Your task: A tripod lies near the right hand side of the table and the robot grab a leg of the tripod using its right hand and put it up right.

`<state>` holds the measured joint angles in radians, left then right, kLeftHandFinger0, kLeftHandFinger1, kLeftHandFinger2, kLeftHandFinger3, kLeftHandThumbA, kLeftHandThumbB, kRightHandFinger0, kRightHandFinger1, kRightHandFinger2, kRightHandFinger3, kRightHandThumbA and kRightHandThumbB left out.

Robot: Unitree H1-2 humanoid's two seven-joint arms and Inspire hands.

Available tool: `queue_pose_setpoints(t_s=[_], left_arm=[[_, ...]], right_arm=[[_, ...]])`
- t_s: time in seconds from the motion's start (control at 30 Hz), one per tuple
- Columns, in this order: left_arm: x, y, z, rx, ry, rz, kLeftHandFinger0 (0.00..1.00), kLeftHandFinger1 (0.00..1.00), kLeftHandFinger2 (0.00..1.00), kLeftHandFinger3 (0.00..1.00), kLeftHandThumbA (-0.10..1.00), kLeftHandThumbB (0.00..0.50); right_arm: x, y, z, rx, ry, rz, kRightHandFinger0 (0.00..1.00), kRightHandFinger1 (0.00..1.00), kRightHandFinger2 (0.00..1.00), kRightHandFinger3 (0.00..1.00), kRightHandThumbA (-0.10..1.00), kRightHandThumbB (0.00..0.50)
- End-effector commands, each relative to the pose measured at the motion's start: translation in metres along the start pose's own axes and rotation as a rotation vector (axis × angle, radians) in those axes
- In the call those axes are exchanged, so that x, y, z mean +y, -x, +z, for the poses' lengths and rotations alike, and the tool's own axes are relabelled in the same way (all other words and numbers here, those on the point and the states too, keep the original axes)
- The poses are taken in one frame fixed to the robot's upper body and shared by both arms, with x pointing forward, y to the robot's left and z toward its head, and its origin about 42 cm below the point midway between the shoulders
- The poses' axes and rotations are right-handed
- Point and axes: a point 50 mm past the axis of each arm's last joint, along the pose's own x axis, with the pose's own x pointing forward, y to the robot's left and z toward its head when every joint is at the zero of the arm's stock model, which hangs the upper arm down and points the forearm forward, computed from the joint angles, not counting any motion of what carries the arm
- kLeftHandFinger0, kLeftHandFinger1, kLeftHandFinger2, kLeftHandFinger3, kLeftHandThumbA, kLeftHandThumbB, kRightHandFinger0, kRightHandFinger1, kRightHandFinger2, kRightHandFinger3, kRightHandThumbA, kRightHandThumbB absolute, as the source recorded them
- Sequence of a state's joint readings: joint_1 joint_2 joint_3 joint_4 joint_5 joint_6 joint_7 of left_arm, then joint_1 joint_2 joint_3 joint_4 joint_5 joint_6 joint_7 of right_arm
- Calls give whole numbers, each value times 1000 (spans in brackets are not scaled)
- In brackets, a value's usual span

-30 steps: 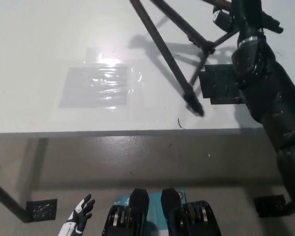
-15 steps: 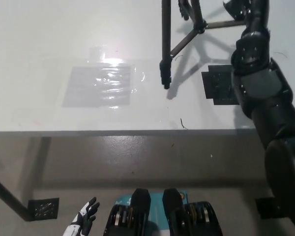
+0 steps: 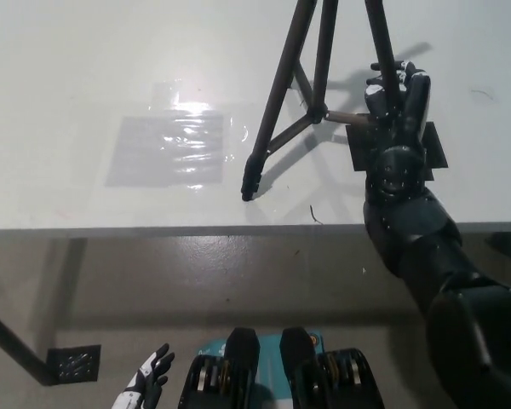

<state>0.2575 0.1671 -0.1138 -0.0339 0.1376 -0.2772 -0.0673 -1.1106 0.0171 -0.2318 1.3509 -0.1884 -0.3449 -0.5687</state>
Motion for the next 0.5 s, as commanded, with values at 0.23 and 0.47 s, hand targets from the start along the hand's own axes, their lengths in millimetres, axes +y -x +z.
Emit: queue_pose_setpoints(t_s=[0.23,0.47], left_arm=[[2,-1,8,-59,-26,-15,1000,1000,1000,1000,1000,291],[1,4,6,-37,-30,-11,1000,1000,1000,1000,1000,291]], right_arm=[[14,22,-31,57,-128,242,864,1000,1000,1000,579,373],[13,12,-18,-14,-40,486,1000,1000,1000,1000,812,500]])
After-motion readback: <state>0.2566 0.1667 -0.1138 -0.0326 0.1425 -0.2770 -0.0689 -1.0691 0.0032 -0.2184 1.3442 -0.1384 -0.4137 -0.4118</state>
